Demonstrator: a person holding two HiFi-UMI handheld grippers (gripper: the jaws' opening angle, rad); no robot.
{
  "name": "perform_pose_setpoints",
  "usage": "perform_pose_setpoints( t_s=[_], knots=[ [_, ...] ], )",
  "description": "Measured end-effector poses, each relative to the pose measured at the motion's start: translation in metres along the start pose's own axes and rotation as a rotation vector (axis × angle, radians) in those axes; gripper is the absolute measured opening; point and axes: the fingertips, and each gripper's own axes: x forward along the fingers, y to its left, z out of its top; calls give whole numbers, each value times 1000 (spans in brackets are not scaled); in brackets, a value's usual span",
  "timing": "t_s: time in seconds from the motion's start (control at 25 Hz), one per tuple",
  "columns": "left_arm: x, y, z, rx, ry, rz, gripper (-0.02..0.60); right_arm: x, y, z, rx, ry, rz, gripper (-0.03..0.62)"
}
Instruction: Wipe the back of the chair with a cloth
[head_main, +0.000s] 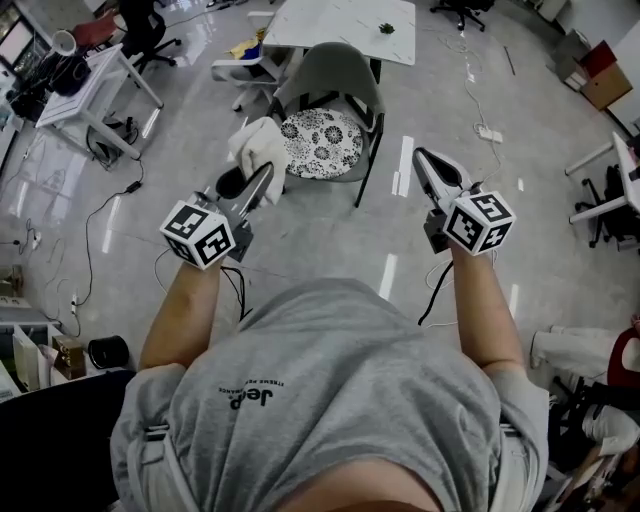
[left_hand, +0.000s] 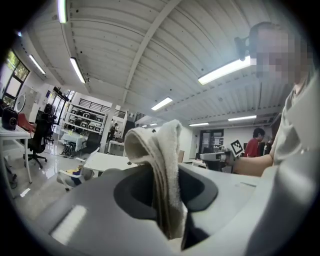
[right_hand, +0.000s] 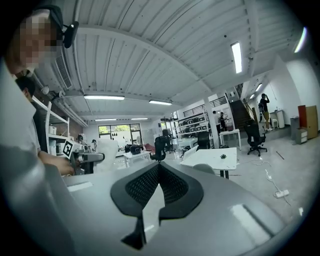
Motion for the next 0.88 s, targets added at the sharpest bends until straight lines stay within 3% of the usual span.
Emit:
perform_pose_setpoints(
  t_s=[0.24,0.44,0.68,0.88],
  knots=[
    [22,-3,2,12,26,8,152,8,-27,-1,17,-8,18,0],
    [48,35,5,3,16,-24,152,44,-46,3,16,0,-9,0],
    [99,127,-2,-14,0,-118,152,120,-68,7,-30,15,-87,0],
    [168,220,23,-35,2,-204,152,196,-100,38,-28,-7,-188,0]
  ],
)
